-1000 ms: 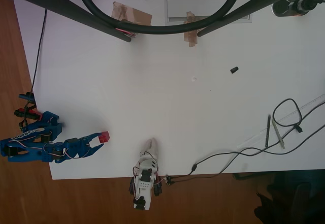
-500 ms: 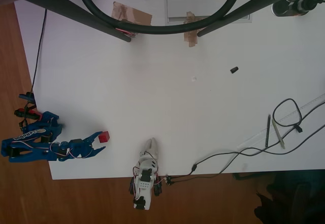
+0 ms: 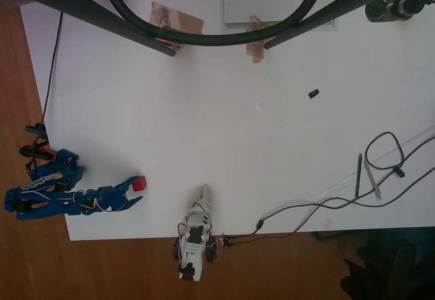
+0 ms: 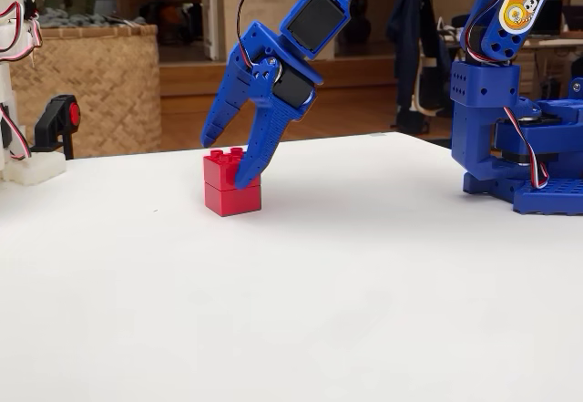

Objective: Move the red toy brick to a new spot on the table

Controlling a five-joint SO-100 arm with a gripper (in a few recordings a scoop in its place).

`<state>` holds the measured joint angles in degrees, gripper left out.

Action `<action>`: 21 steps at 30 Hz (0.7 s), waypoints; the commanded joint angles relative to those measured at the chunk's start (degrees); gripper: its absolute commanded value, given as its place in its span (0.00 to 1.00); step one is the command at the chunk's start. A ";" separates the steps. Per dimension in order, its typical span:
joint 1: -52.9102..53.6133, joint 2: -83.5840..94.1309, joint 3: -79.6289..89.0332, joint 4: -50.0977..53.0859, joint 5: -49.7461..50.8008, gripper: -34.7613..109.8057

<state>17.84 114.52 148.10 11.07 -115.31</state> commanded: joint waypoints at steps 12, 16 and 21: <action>-3.69 -3.25 -0.18 -0.97 14.06 0.29; -1.67 1.85 -7.73 10.63 17.84 0.26; 9.14 4.57 -26.72 32.43 21.88 0.25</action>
<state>20.92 114.26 135.79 32.52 -95.54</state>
